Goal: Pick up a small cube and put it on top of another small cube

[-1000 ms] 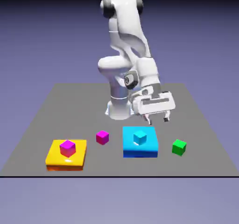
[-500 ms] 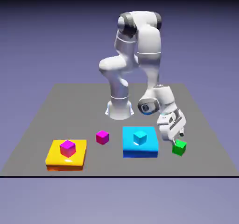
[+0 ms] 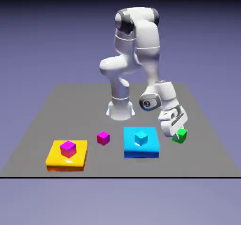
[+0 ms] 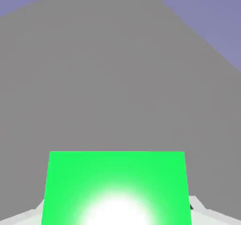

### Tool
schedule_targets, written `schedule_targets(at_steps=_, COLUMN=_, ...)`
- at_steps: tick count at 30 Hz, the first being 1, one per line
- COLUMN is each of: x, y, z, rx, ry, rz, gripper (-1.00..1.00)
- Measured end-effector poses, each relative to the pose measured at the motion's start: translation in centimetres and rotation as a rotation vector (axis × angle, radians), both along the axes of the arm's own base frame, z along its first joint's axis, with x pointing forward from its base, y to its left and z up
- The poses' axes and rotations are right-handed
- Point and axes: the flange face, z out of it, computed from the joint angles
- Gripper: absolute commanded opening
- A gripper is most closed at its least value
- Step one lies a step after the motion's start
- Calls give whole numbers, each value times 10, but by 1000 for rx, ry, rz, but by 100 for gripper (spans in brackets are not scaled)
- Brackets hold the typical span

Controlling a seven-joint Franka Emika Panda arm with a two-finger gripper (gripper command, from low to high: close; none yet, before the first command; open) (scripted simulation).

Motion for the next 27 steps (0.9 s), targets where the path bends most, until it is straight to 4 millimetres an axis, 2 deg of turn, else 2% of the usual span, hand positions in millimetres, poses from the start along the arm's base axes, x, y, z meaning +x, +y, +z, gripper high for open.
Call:
schedule_targets(at_steps=4, x=51, y=-94, z=25, rx=-24, ry=-14, rz=-329, gripper=-100)
schedule_targets(at_steps=8, x=76, y=-199, z=51, rx=-28, ry=-14, rz=-661, gripper=-100)
schedule_targets(at_steps=10, x=76, y=-261, z=65, rx=-21, ry=-10, rz=-844, gripper=-100)
schedule_targets(at_steps=12, x=70, y=-314, z=78, rx=-8, ry=-5, rz=-1006, gripper=-100)
schedule_targets(at_steps=14, x=57, y=-366, z=91, rx=12, ry=2, rz=-1170, gripper=-100)
schedule_targets(at_steps=16, x=34, y=-420, z=99, rx=35, ry=2, rz=-1338, gripper=-100)
schedule_targets(at_steps=17, x=28, y=-431, z=98, rx=36, ry=-2, rz=-1367, gripper=-100)
schedule_targets(at_steps=18, x=32, y=-422, z=98, rx=36, ry=-2, rz=-1344, gripper=-100)
schedule_targets(at_steps=19, x=43, y=-409, z=89, rx=35, ry=-1, rz=-1308, gripper=-100)
schedule_targets(at_steps=21, x=44, y=-423, z=70, rx=35, ry=-2, rz=-1332, gripper=-100)
schedule_targets(at_steps=24, x=51, y=-428, z=40, rx=36, ry=-2, rz=-1332, gripper=-100)
schedule_targets(at_steps=25, x=53, y=-429, z=33, rx=36, ry=-1, rz=-1332, gripper=100)
schedule_targets(at_steps=27, x=53, y=-429, z=33, rx=36, ry=-1, rz=-1333, gripper=100)
